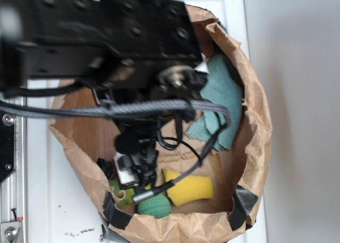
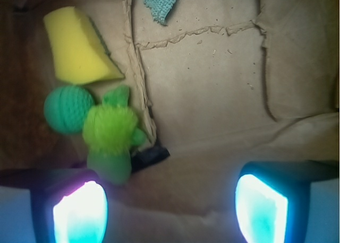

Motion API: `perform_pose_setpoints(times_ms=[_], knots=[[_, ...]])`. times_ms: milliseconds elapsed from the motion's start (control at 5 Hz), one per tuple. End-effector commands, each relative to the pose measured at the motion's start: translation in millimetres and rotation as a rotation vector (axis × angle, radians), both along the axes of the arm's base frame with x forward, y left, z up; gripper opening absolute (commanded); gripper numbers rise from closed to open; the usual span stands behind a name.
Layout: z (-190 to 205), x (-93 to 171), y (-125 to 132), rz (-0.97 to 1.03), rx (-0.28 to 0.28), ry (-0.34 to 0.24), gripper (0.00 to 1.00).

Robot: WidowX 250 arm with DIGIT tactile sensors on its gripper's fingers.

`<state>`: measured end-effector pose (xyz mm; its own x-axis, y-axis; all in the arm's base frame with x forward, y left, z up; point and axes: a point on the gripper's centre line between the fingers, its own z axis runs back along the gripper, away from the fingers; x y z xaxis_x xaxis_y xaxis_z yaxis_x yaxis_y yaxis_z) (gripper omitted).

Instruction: Grab the green animal.

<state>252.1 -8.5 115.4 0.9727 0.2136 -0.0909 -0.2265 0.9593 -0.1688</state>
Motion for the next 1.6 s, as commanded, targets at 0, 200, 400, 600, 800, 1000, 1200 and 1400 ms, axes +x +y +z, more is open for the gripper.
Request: perform_pose_setpoints(times_ms=[0,200,400,600,800,1000,1200,1400], knots=[[-15.4,5.0,-28.0,0.009,-0.015,0.069,1.0],[-19.0,2.1,-48.9,-0.092,-0.074,0.097,1.0],[-19.9,-1.1,-64.1,-0.196,-0.114,0.101,1.0],[-33.5,-2.1,-62.9,-0.225,-0.117,0.149,1.0],[-32.9,-3.1,-57.3,-0.204,-0.12,0.169,1.0],[-32.9,-3.1,-57.3,-0.204,-0.12,0.169,1.0],[-32.9,-3.1,-57.3,-0.204,-0.12,0.169,1.0],[-32.9,-3.1,-57.3,-0.204,-0.12,0.169,1.0]])
